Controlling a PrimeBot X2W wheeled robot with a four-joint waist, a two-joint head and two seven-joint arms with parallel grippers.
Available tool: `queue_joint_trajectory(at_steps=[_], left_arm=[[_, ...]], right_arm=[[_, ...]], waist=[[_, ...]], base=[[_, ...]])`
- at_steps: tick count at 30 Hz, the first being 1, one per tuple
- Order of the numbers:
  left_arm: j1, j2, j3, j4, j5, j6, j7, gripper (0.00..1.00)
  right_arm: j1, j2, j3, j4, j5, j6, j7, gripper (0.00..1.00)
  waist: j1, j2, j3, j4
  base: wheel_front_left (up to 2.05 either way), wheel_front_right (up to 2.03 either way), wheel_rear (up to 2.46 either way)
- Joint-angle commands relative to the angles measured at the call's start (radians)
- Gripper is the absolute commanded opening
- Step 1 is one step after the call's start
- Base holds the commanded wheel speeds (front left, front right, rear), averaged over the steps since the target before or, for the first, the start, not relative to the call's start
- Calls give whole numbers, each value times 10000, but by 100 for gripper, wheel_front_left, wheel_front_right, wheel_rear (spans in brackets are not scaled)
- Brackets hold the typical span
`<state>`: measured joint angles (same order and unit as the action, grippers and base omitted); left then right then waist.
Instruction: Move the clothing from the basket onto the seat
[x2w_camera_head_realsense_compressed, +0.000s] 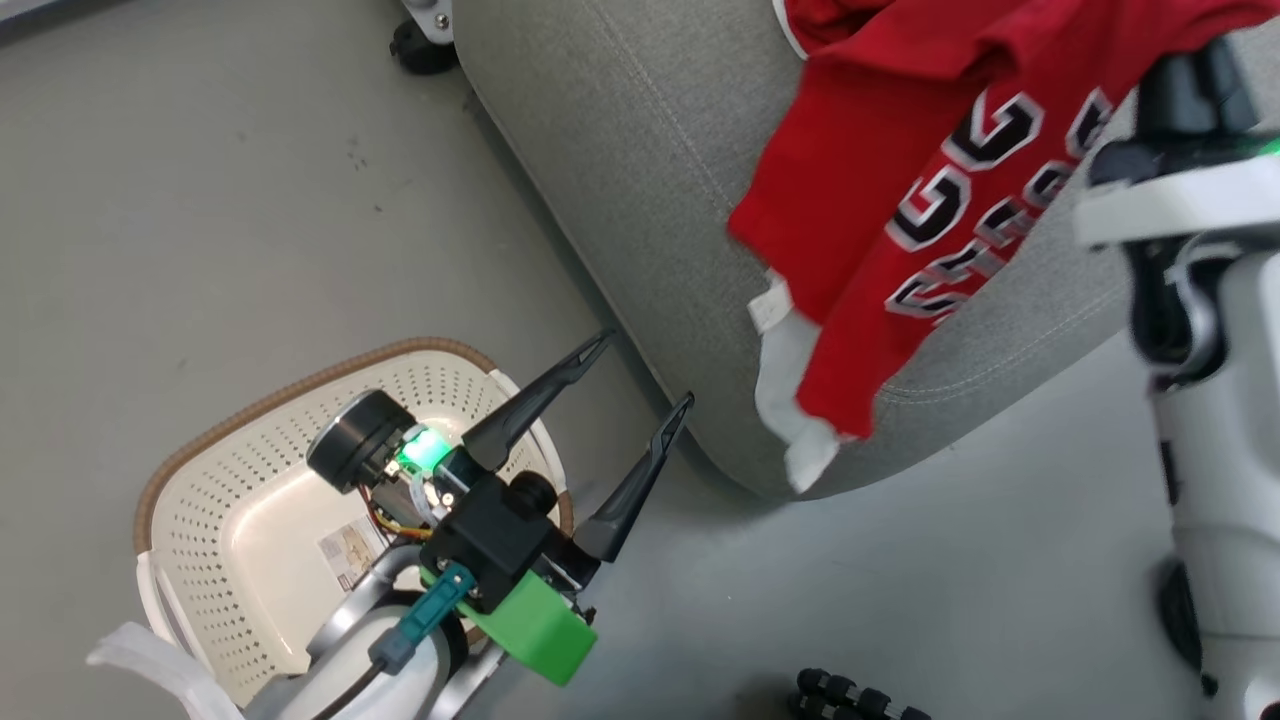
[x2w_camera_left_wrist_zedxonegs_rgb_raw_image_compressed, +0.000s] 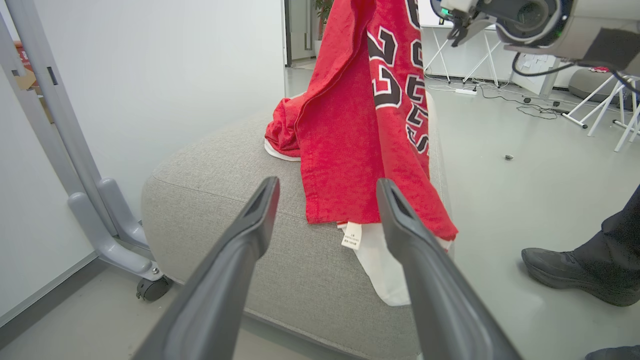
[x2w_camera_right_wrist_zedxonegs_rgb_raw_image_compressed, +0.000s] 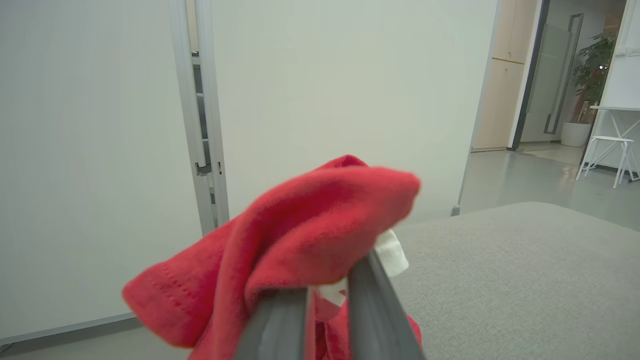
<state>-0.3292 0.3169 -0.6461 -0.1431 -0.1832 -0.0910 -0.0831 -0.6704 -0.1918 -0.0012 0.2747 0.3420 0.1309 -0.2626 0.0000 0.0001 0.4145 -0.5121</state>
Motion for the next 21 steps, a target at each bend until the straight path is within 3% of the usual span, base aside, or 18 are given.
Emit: queue_joint_trajectory(at_steps=[1, 6, 11, 17, 21], left_arm=[[-348, 108, 26, -98, 85, -52, 42, 100], [-960, 238, -24, -384, 304, -140, 80, 100], [-1500, 299, -147, -585, 453, -200, 20, 100], [-2054, 267, -323, -676, 534, -242, -86, 100], [-2285, 200, -476, -579, 568, -275, -226, 100]], right_arm=[[-496, -186, -358, -162, 12, -3, -31, 0], [-1798, -1087, -1386, -400, -20, -5, -32, 0], [-3245, -2540, -2184, -122, -206, -5, 117, 0], [-4748, -4084, -2408, 624, -351, -5, 405, 0], [-4986, -4347, -1968, 1484, -404, -5, 445, 0]], waist=[[0, -1, 876, 446], [0, -1, 1774, 967], [0, -1, 2540, 1516], [0, -1, 3335, 2044], [0, -1, 3671, 2297]], base=[[0, 0, 0], [0, 0, 0], [0, 0, 0], [0, 0, 0], [0, 0, 0]])
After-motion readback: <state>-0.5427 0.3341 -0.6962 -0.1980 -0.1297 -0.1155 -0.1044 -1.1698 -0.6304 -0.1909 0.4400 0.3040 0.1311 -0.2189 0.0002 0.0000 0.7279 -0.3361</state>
